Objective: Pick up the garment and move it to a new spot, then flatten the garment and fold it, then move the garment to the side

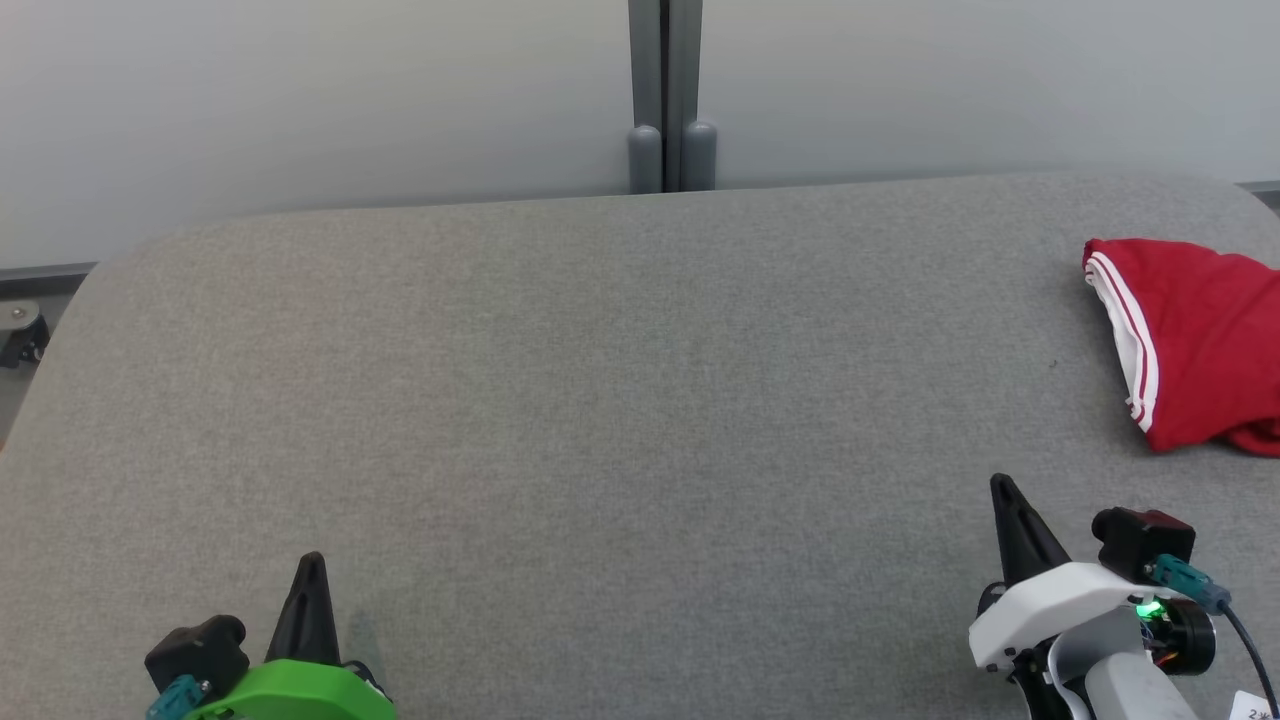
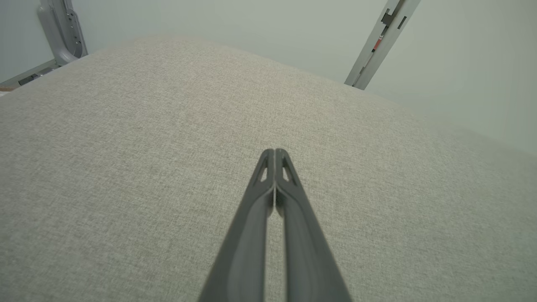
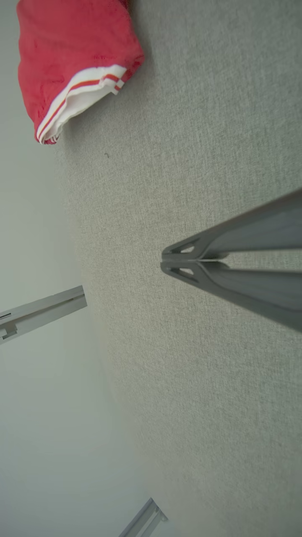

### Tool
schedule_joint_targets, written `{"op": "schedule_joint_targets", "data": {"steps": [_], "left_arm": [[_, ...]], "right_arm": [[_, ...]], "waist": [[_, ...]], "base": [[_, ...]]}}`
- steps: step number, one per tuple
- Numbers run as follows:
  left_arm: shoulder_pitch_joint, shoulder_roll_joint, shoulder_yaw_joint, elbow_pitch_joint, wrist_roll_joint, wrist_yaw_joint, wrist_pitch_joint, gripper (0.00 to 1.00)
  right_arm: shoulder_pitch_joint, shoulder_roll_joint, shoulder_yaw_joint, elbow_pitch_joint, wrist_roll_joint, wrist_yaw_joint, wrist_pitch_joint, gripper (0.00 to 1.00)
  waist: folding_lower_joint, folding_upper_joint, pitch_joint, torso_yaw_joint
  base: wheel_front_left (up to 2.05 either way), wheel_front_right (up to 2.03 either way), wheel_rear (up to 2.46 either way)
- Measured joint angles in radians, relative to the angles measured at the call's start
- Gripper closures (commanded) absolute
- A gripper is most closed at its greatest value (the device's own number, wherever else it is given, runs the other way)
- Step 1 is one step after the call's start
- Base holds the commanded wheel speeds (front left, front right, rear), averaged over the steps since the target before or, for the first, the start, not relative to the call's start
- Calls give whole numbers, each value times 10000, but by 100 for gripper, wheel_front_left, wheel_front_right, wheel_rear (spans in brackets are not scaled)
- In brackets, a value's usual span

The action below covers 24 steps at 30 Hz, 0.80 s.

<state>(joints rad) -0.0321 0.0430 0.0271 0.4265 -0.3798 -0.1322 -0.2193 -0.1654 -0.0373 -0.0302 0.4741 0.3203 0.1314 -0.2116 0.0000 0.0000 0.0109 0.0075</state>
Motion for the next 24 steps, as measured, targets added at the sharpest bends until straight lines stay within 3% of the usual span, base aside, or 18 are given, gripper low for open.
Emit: {"op": "schedule_joint_targets", "data": {"steps": [24], "left_arm": [[-105, 0, 244, -658, -3741, 88, 989, 100]], "right_arm": [[116, -15, -230, -706, 3935, 2, 949, 100]], "waist": [[0, 0, -23, -16]], "base": [[0, 0, 0]]}}
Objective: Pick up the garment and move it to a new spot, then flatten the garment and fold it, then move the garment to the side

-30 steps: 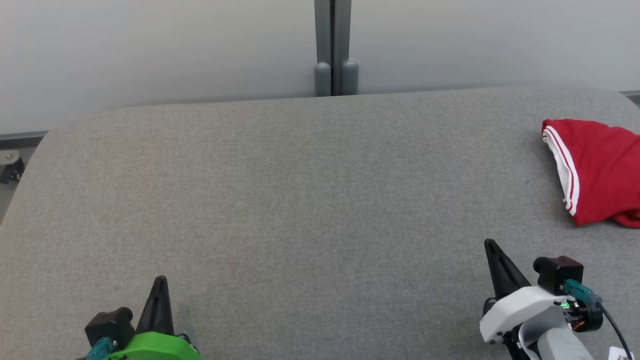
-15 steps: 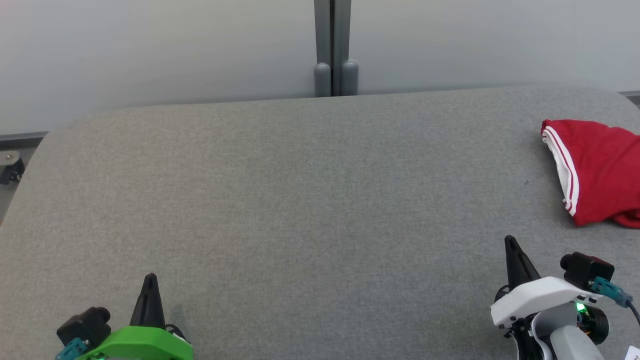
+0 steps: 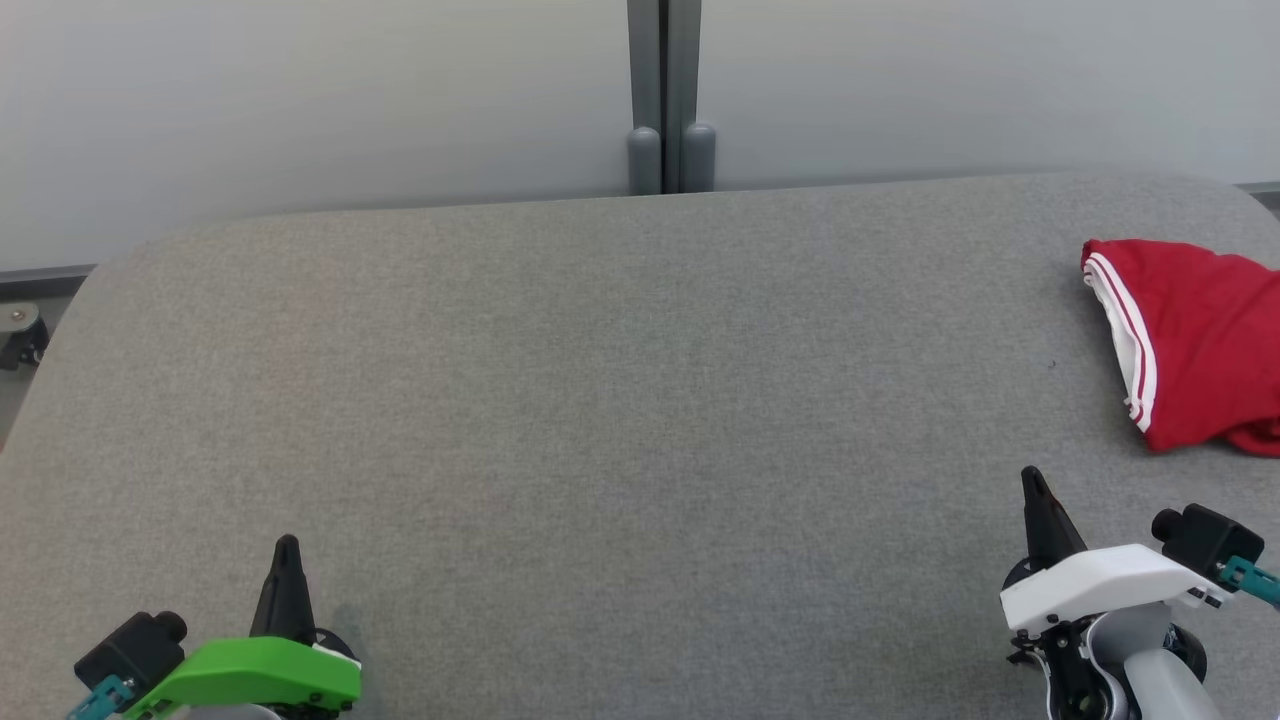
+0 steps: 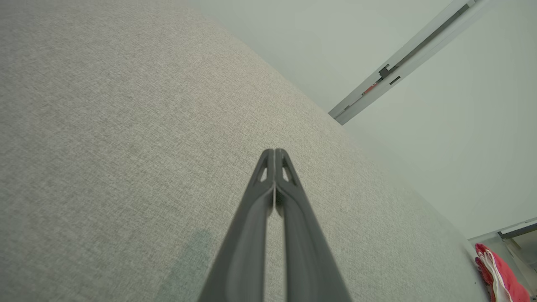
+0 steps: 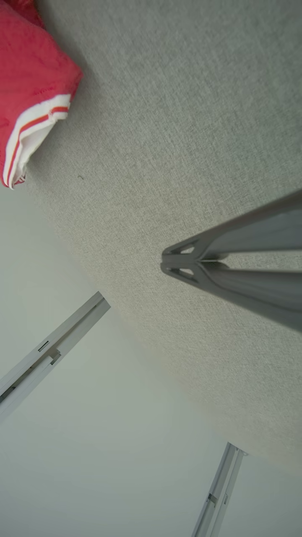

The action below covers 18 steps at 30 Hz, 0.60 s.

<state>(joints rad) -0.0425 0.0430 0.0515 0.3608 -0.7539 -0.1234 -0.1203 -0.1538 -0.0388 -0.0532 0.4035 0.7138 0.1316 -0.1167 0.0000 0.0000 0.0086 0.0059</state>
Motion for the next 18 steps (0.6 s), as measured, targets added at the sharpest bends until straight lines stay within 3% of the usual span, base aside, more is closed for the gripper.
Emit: {"op": "schedule_joint_targets", "data": {"steps": [18], "left_arm": [[-140, 4, 150, -370, -2238, 52, 594, 100]], "right_arm": [[49, -19, -153, -380, 2343, -2, 596, 100]], "waist": [[0, 0, -18, -11]], "base": [[0, 0, 0]]}}
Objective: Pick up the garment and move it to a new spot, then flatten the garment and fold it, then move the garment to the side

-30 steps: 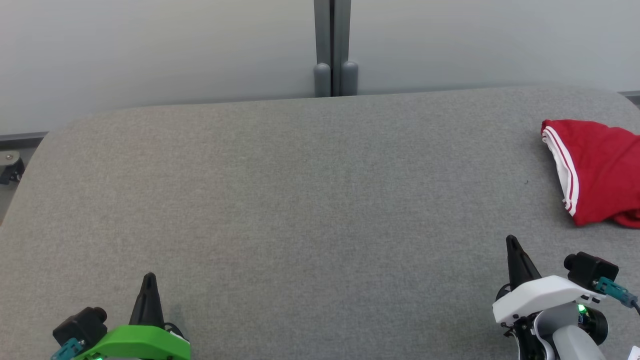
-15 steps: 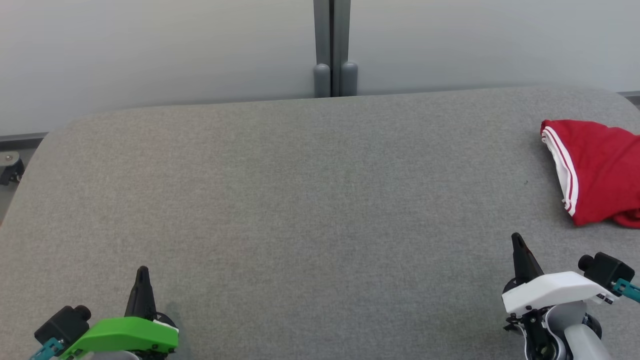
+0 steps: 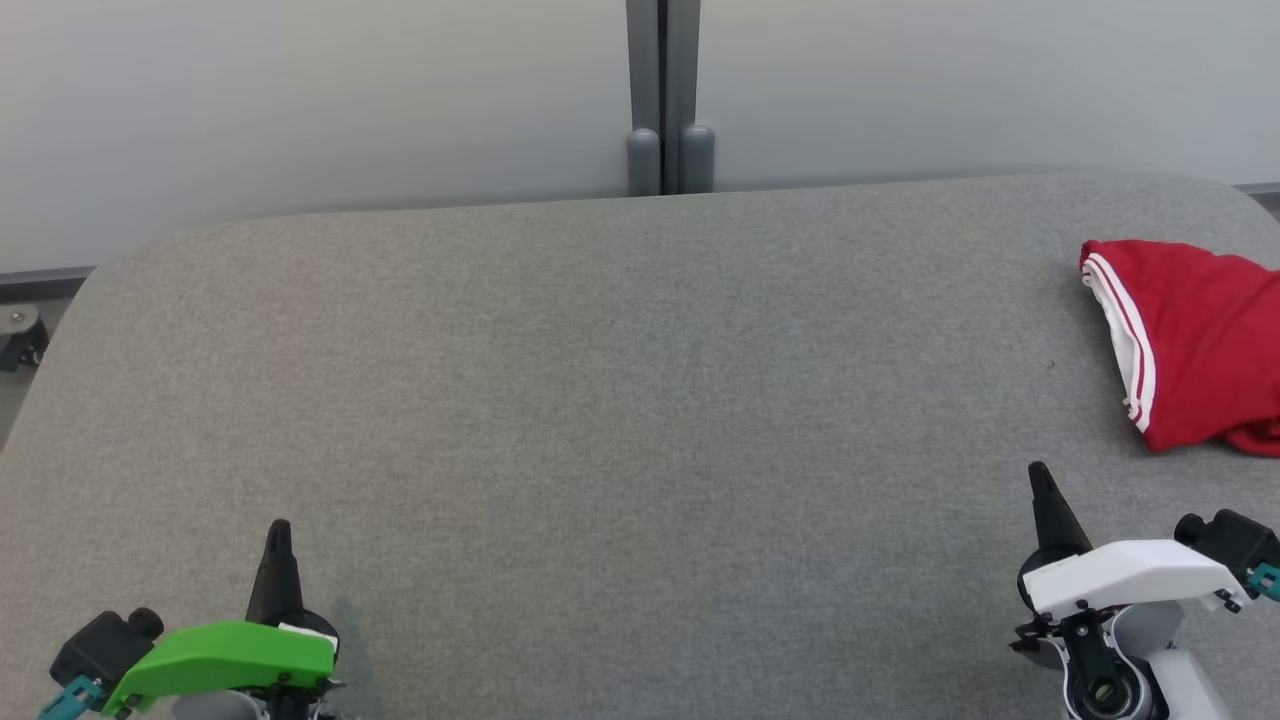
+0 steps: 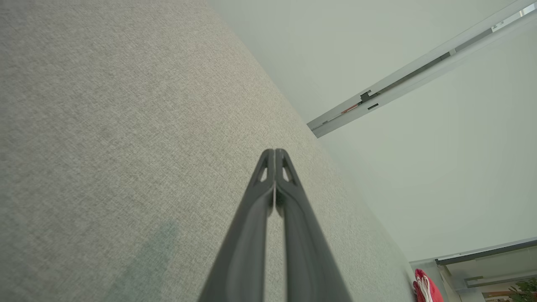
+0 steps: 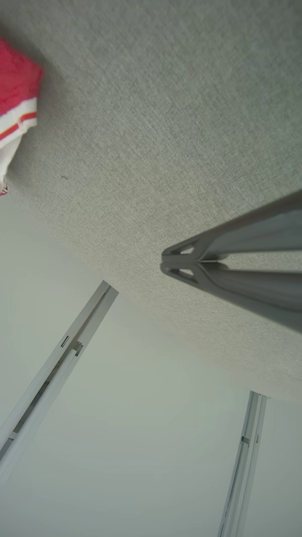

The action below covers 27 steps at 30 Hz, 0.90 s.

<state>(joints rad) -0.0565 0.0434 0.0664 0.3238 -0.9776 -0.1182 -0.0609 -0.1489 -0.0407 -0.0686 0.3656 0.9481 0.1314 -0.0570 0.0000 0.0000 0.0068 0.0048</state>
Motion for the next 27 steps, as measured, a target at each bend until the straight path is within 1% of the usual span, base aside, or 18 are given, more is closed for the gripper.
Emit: {"op": "schedule_joint_targets", "data": {"steps": [12, 27], "left_arm": [[-119, 2, 105, -245, -1402, 38, 412, 100], [-191, 10, 226, -466, -2786, 52, 790, 100]], "right_arm": [[84, -13, -109, -240, 1436, -2, 395, 100], [113, -31, -207, -483, 2926, -4, 761, 100]], "waist": [[0, 0, -13, -9], [0, 0, -29, -19]], "base": [[0, 0, 0], [0, 0, 0]]}}
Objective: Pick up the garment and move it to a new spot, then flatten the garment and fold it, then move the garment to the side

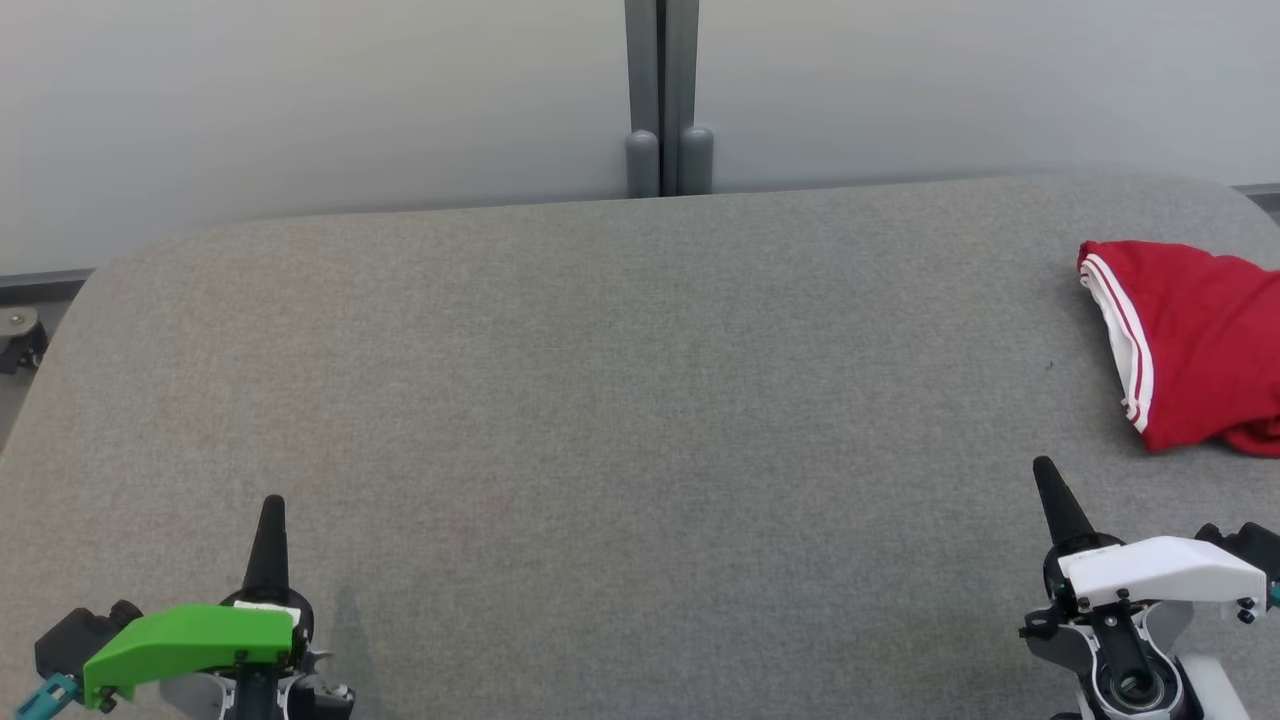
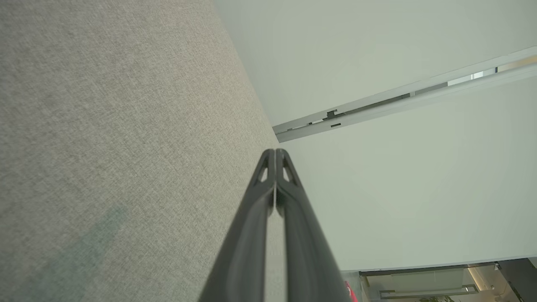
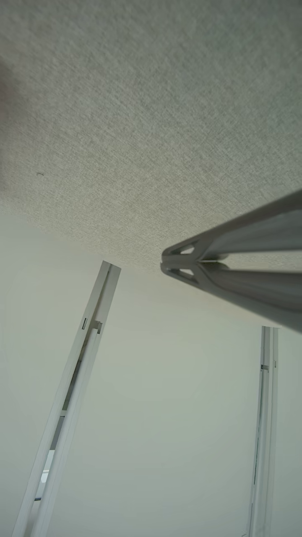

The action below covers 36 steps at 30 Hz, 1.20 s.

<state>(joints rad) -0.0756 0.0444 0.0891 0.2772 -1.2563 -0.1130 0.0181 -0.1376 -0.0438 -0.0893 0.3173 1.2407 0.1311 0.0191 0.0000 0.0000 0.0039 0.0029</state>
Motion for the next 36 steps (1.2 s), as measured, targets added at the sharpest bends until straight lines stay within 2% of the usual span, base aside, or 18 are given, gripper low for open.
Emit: {"op": "schedule_joint_targets", "data": {"steps": [36], "left_arm": [[-198, 17, 190, -445, -2719, 77, 750, 100]], "right_arm": [[58, -27, -207, -476, 2840, -2, 752, 100]], "waist": [[0, 0, -36, -23]], "base": [[0, 0, 0]]}}
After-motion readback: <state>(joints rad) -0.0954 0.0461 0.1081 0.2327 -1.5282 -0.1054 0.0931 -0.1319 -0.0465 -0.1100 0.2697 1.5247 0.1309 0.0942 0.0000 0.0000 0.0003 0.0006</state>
